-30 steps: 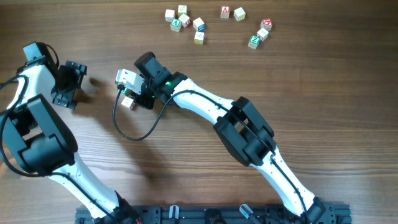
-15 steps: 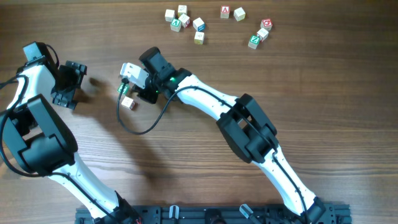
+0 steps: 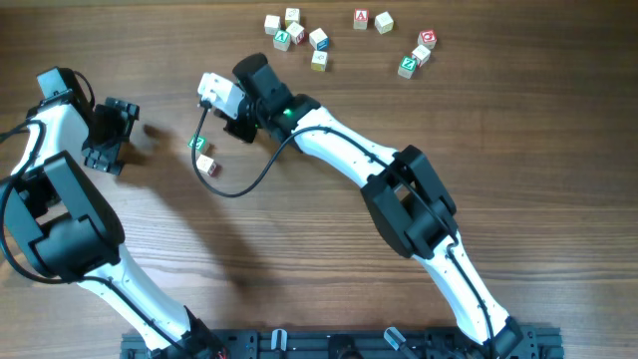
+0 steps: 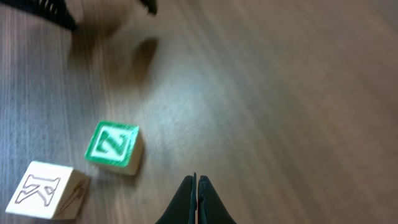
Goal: Form a circle
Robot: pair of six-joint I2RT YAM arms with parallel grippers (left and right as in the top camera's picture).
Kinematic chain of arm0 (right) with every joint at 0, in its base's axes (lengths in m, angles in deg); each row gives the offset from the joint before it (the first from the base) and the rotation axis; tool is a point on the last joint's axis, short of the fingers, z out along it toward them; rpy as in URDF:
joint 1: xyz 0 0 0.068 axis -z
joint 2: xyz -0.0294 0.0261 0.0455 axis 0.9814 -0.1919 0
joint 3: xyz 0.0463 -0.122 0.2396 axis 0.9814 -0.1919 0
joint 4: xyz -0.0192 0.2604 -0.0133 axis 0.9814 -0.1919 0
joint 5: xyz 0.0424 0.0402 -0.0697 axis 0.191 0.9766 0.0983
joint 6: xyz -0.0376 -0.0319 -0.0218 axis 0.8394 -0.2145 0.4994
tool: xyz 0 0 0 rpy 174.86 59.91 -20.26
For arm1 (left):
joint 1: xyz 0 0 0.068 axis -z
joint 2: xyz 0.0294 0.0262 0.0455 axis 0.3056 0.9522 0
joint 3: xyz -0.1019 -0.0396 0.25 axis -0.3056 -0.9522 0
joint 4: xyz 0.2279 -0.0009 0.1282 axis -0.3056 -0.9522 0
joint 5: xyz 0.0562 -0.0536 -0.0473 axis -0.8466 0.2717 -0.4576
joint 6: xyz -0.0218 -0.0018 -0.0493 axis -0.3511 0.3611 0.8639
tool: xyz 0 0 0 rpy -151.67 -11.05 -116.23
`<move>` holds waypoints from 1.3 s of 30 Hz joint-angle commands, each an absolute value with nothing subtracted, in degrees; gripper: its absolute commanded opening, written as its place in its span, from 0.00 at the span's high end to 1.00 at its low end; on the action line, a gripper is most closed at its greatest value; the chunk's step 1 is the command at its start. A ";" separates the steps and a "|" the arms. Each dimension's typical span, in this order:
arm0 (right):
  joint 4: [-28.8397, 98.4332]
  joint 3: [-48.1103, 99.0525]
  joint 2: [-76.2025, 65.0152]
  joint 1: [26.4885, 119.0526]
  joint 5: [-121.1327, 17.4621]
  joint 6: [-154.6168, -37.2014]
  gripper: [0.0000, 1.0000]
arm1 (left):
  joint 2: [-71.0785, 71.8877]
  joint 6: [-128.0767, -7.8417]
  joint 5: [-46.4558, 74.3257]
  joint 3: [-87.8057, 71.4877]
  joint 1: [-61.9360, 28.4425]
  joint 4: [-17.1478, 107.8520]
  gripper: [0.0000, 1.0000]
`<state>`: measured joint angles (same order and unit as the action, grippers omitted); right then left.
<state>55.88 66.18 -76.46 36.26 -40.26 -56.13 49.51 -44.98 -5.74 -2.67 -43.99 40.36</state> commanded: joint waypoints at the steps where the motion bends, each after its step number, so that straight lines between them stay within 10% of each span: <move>1: 56.14 67.86 -74.13 38.40 -41.07 -54.99 0.96 | 50.27 -45.28 -6.74 -2.74 -43.97 40.14 0.00; 39: 49.93 66.62 -81.62 40.52 -27.08 -61.92 0.96 | 50.27 -45.28 -6.74 -2.74 -43.97 40.14 0.00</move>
<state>50.00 66.49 -80.55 40.78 -28.09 -60.96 49.51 -44.98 -5.74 -2.67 -43.99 40.36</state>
